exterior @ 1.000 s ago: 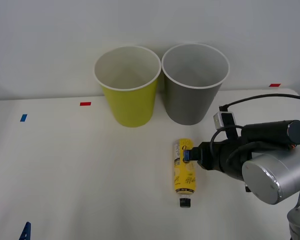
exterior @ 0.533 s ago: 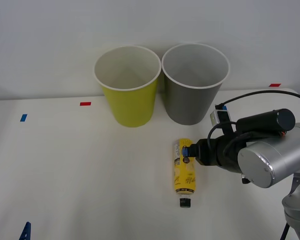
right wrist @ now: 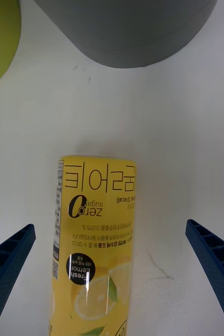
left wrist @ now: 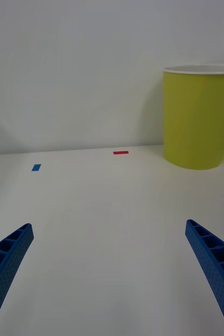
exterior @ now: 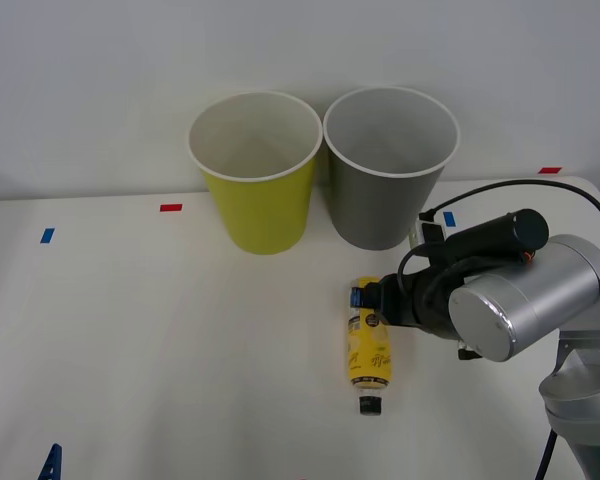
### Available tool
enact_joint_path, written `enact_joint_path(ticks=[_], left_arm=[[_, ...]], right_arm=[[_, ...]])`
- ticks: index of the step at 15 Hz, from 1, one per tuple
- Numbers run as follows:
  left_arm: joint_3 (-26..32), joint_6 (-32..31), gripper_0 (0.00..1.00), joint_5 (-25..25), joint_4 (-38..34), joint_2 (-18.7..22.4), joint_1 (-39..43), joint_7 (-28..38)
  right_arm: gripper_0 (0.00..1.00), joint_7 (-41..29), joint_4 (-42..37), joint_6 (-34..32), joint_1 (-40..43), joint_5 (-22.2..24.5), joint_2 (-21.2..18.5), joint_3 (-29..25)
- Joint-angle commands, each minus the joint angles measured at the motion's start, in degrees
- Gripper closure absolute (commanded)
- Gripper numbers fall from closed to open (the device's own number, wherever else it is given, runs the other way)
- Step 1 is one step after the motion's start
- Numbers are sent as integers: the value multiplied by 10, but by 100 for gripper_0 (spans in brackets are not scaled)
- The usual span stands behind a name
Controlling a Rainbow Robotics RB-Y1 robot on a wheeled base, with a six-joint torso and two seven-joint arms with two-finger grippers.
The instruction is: Put cans in the gray bin and PET bottles in the light green bin.
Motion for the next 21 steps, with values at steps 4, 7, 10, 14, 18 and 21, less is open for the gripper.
enact_joint_path(ticks=[4,7,10,14,18,21], left_arm=[[0,0,0,0,0,0,0,0],[0,0,0,0,0,0,0,0],[0,0,0,0,0,0,0,0],[0,0,0,0,0,0,0,0],[0,0,0,0,0,0,0,0],[0,0,0,0,0,0,0,0]], right_arm=[[0,-9,62,0,-38,-1,23,1],[0,-11,82,0,-45,6,33,1],[0,-13,101,0,-50,21,55,-3],[0,-16,119,0,-50,36,67,-4],[0,-20,129,0,-52,54,78,-4],[0,-21,135,2,-52,75,93,-4]])
